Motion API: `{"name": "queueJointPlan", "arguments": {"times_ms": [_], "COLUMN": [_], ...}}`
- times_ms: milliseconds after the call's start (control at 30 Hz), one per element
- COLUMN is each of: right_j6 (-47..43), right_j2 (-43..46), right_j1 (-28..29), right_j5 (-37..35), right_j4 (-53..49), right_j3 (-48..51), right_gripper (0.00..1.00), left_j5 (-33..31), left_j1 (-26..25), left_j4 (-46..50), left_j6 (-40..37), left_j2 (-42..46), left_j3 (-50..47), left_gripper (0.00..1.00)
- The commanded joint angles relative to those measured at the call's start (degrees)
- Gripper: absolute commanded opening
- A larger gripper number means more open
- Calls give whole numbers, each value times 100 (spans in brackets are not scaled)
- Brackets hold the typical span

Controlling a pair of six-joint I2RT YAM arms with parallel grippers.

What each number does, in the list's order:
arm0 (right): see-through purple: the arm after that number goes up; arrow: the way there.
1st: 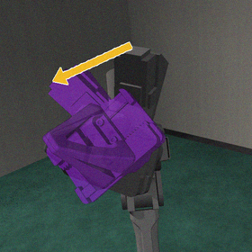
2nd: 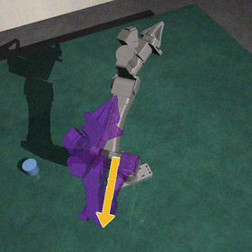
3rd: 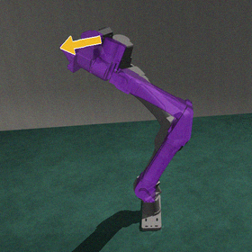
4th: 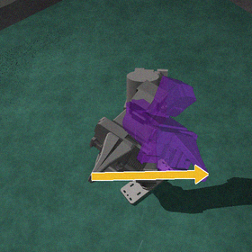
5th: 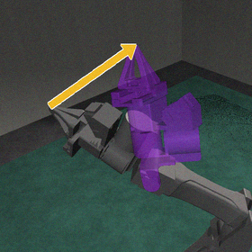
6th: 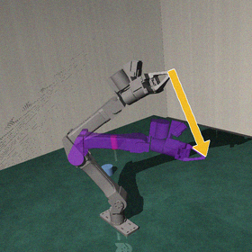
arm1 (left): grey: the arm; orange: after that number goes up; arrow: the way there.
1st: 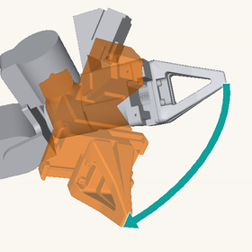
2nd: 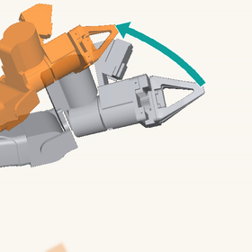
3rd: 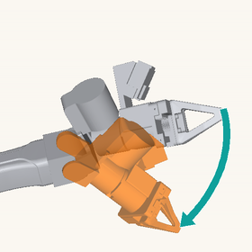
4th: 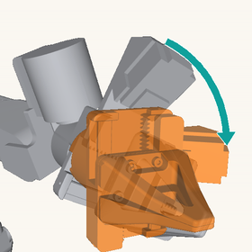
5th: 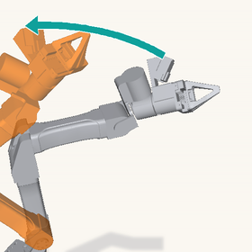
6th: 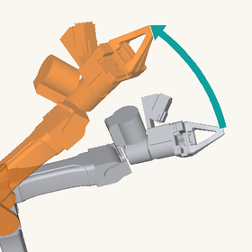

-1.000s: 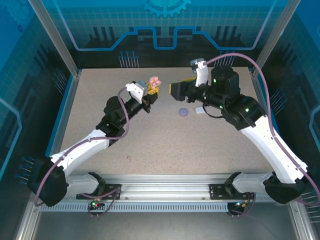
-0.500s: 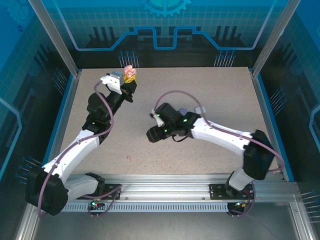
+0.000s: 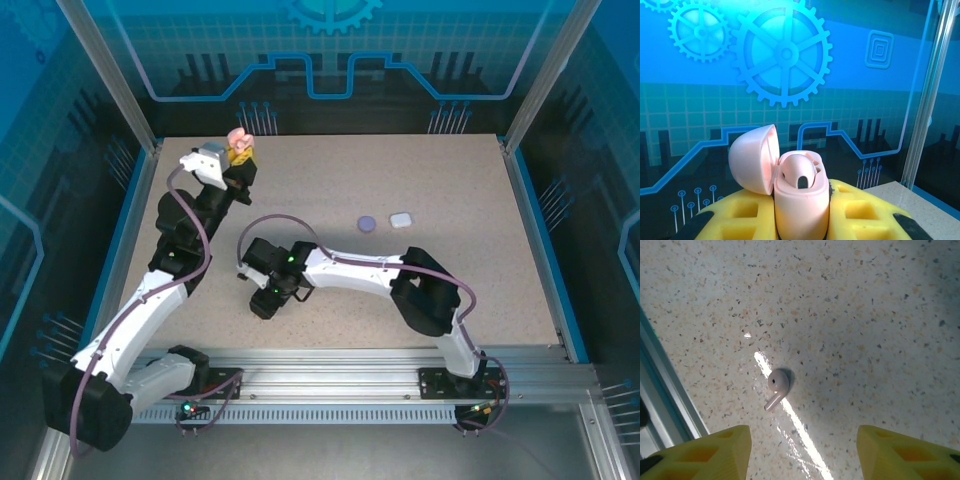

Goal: Insert wireless bluetooth earbuds into charging case

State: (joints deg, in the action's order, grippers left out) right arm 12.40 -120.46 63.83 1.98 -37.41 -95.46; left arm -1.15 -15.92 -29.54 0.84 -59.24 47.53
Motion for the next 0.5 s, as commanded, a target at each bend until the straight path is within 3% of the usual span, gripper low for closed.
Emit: {"name": "queueJointPlan", "arguments": {"times_ms": [0,467], "right_j6": [-268,-332], "right_j2": [-443,-1673], "right_j1": [123,477], "right_j5": [56,-298], "right_j4": [-537,-1540], "right_j3": [-547,-2008], "right_gripper": [56,49], "left_j5": [-156,-161], "left_j1": [88,133], "left_j4": [25,-1], "left_j6": [152,237], "left_j2": [69,1], "left_j3": [163,378], "left_gripper": [0,0]}}
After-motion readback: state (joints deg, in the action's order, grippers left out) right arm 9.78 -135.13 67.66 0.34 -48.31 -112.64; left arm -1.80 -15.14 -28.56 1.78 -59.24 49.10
